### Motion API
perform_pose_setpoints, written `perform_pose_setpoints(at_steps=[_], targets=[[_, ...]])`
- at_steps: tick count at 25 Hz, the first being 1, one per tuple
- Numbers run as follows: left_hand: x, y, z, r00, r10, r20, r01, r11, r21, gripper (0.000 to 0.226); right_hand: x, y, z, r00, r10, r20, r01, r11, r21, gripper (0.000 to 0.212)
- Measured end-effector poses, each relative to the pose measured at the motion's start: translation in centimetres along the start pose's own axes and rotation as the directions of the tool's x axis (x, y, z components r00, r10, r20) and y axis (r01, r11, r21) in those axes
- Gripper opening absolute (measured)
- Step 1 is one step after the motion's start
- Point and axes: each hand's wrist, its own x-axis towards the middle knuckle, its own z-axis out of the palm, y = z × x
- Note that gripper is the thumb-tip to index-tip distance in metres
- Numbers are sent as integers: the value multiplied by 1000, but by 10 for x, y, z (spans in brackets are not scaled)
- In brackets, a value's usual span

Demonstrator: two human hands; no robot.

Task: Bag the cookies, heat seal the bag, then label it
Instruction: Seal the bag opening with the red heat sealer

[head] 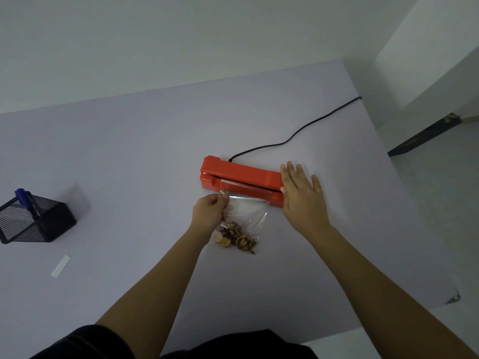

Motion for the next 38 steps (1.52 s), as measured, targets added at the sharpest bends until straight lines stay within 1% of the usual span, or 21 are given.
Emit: perform_pose_setpoints(at_steps=[5,12,15,20,23,29,36,38], targets=[[3,-2,1,1000,8,-13,-7,999,32,31,-1,0,1,1000,8,-3,-8,1000,-2,46],[0,-1,1,1000,10,-14,-10,1000,23,28,-1,0,1,1000,17,3,-18,1000,3,50],[-1,-1,1,1000,15,-11,-15,1000,16,27,-1,0,1,1000,16,10,-17,1000,17,56],[-1,-1,-3,1000,18,11,-18,1000,-4,27,1,1,3,999,19,29,-20,999,48,57],[-7,4,-2,999,45,8,-45,999,-24,26,1,2,-4,1000,12,20,-12,999,39,57],[-9,3,-3,999,52,-2,-52,998,24,26,-1,0,-1,999,22,41,-24,999,46,57],[-9,4,-4,998,60,-19,-60,998,23,26,-1,1,-1,998,20,57,-22,999,44,56],[-9,5,-3,997,78,-29,-76,996,50,26,-1,1,0,998,17,58,-19,999,46,57]])
